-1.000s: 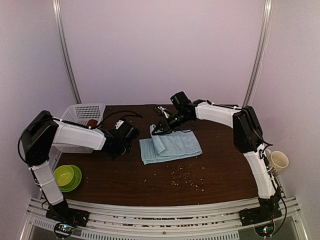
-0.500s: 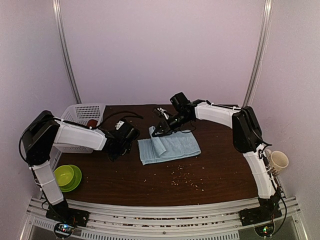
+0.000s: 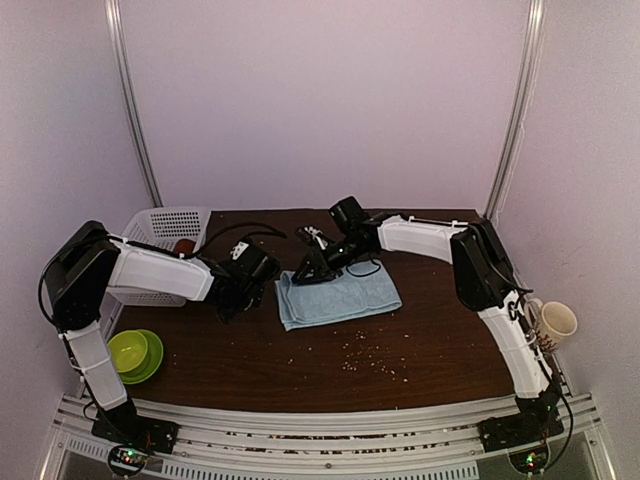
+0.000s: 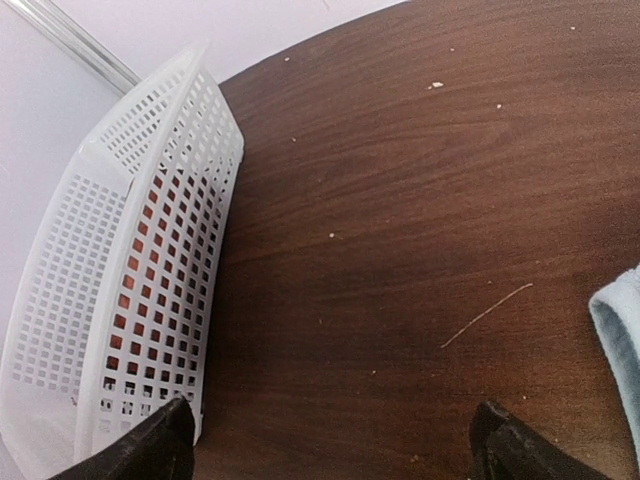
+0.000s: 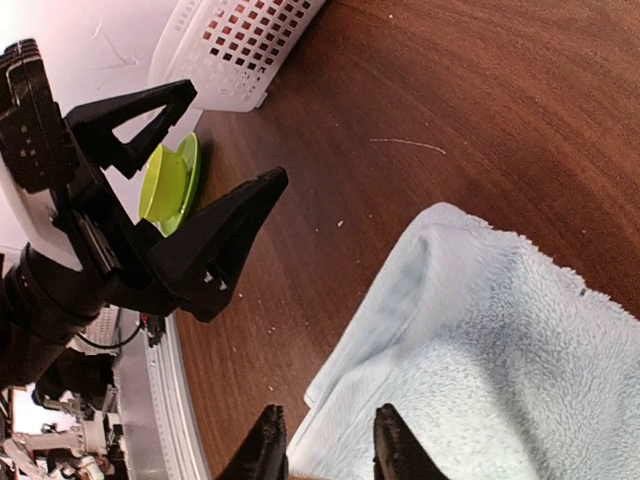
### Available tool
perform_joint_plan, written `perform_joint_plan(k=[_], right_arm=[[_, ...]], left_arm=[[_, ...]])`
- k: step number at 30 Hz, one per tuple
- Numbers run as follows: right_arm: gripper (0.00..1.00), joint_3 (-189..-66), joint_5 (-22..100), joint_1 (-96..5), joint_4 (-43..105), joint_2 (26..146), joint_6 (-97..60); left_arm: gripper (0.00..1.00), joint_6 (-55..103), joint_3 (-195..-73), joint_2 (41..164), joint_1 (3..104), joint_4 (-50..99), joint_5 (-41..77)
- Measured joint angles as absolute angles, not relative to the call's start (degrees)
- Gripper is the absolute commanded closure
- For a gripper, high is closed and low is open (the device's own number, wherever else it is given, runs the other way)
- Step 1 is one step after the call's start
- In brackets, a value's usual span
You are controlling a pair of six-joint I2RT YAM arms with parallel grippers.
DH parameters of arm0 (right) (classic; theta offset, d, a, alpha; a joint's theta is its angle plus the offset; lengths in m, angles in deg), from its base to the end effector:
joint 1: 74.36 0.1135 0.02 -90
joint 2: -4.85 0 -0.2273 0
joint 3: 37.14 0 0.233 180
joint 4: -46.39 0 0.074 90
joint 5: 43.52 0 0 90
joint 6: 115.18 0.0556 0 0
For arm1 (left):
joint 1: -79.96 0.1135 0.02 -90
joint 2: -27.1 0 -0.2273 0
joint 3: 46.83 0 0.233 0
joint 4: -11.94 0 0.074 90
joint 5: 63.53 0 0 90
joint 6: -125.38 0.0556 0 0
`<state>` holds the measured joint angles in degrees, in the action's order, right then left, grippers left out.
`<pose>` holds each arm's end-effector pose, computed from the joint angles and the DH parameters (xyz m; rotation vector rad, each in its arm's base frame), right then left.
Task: Roll the towels
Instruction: Fold the towel at the center of the board, then smooth out the towel at the center of the board.
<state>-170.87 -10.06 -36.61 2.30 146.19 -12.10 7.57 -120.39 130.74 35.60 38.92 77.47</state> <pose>0.3617 0.3387 0.1425 -0.9921 2.3472 1.5900 0.2694 -0.2030 0.1261 0.0094 2.1613 0.4523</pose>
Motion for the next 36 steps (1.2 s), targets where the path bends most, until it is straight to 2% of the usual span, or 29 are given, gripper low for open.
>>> perform_joint_plan(k=[9,15,19,21,22,29,36], right_arm=[[0.59,-170.87,-11.0,-35.45,2.69,146.19,-12.08],[0.34,-170.69,-10.12,-37.41,-1.35,143.78,-17.28],[0.17,-166.85,-8.07,-42.75,-2.09,136.96,-21.5],[0.03,-163.42,-6.56,-46.09,-1.2,132.9,-23.44],[0.0,-161.82,-5.86,-47.64,-0.72,131.24,-24.03],[0.0,-153.56,-3.15,-53.35,4.53,129.4,-25.35],[0.0,-152.44,-4.57,-52.32,8.48,134.34,-22.04]], left_arm=[[0.02,7.5,-120.39,131.11,35.6,38.9,76.95],[0.02,8.88,-122.53,131.13,35.6,37.59,72.8],[0.02,10.69,-126.46,131.13,35.6,34.85,65.25],[0.02,11.3,-129.08,131.39,35.49,32.93,60.45],[0.02,11.46,-130.35,131.79,35.36,32.19,58.41],[0.02,11.91,-138.24,138.36,32.49,27.95,45.87],[0.02,10.43,-136.03,140.55,31.2,21.54,31.2]])
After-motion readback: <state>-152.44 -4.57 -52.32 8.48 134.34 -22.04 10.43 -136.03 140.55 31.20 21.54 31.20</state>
